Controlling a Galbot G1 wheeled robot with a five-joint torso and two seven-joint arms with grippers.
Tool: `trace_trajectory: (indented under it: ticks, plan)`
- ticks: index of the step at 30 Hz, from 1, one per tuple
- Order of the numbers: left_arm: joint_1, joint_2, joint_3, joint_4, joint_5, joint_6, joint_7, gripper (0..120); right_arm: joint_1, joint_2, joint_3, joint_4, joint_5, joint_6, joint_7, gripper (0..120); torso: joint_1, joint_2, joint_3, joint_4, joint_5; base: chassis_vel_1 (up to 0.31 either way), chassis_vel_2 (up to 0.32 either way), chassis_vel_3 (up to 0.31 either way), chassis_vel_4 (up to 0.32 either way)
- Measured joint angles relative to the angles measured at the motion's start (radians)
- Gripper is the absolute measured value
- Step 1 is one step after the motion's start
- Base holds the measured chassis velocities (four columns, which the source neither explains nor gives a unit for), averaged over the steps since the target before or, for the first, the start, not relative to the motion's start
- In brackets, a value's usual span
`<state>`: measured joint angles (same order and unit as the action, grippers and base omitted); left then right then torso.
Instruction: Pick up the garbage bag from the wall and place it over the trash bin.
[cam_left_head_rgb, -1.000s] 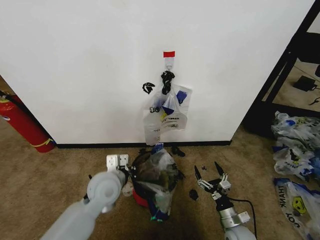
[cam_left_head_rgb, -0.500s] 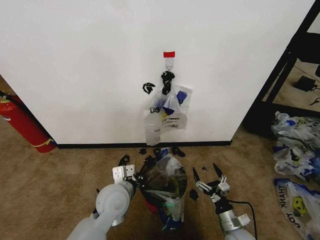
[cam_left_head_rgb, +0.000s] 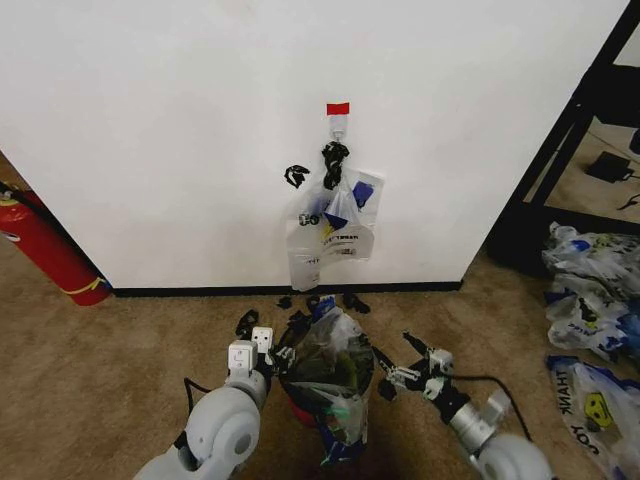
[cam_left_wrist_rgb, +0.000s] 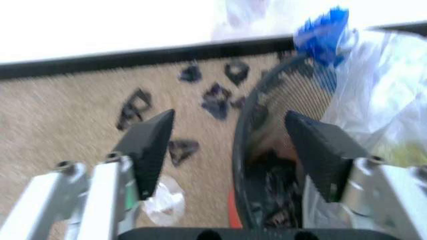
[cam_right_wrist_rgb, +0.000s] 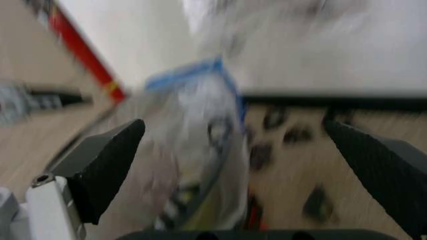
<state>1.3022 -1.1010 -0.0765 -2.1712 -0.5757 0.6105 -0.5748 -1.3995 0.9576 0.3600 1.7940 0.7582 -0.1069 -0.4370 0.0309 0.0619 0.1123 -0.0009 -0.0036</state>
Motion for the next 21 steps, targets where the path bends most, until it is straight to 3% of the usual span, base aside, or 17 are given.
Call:
trace_trajectory:
  ticks: [2, 7, 14, 21]
  plan:
    - [0.026, 0.000, -0.001, -0.027, 0.049, -0.018, 0.018, 84, 0.053, -0.040, -0.015, -0.005, 0.017, -0.114, -0.023, 100, 0.000, 0.000, 0.000, -0.0002, -0.0002, 0.000, 0.000, 0.000, 0.000]
    - [0.065, -0.015, 0.002, -0.082, 0.121, -0.046, 0.053, 98, 0.143, -0.074, -0.077, -0.045, 0.106, -0.183, -0.059, 100, 0.000, 0.000, 0.000, -0.0004, -0.0002, 0.000, 0.000, 0.000, 0.000]
    - [0.097, -0.019, 0.001, -0.114, 0.162, -0.060, 0.066, 100, 0.236, -0.027, -0.169, -0.118, 0.109, -0.211, -0.081, 100, 0.000, 0.000, 0.000, -0.0007, -0.0001, 0.000, 0.000, 0.000, 0.000]
    - [0.111, -0.023, 0.000, -0.103, 0.183, -0.078, 0.067, 100, 0.278, -0.013, -0.218, -0.120, 0.156, -0.266, 0.003, 100, 0.000, 0.000, 0.000, -0.0006, -0.0003, 0.000, 0.000, 0.000, 0.000]
